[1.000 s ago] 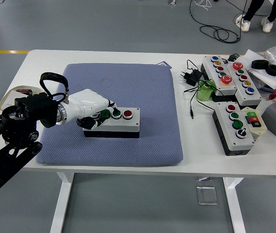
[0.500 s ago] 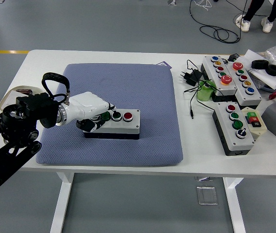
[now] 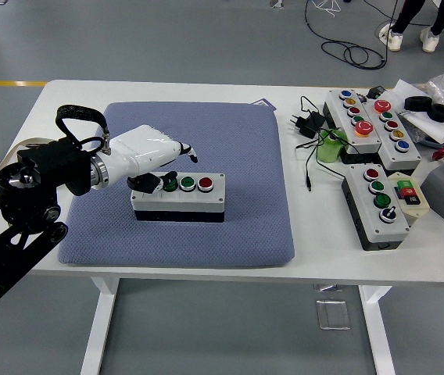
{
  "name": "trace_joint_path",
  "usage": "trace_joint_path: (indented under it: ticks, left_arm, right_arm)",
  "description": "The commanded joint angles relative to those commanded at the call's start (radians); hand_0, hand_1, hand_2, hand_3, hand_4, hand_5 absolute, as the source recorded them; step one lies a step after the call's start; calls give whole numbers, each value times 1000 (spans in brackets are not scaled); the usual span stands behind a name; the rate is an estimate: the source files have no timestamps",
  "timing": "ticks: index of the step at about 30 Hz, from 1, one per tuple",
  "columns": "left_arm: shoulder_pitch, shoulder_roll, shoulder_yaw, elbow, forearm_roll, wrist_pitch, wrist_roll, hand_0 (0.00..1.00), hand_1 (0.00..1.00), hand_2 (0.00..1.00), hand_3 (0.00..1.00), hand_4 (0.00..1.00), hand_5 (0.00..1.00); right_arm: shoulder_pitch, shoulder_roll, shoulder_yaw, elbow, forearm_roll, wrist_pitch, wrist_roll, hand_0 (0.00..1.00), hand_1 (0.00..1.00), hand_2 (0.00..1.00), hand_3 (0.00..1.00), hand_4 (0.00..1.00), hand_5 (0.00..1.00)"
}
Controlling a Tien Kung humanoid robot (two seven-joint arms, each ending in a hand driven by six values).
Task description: Pick up the button,place it on the desk,press the button,press the button
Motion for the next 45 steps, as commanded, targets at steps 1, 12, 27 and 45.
trace_joint_path:
  ticks: [1,12,27,45]
  left_arm:
    - [-4,-2,14,-1,0,-1,0,57,2,2,752,439,2]
    - [-34,-36,77,65,0,5,0,59,2,2,746,442,2]
    - [-34,-41,95,94,0,-4,-1,59,2,2,741,445,2]
    - [-77,-54,154,101,0,-5,-5,59,2,2,735,445,2]
  right_arm:
    - [0,0,-1,0,0,0,0,665,648,741,593,383,214]
    - [2,-1,-5,0,3,0,0,665,647,740,594,383,211]
    - [-2,-2,-5,0,1,1,-1,665,646,739,593,383,210]
    - [0,-2,-7,0,3,0,-1,665,645,739,594,383,210]
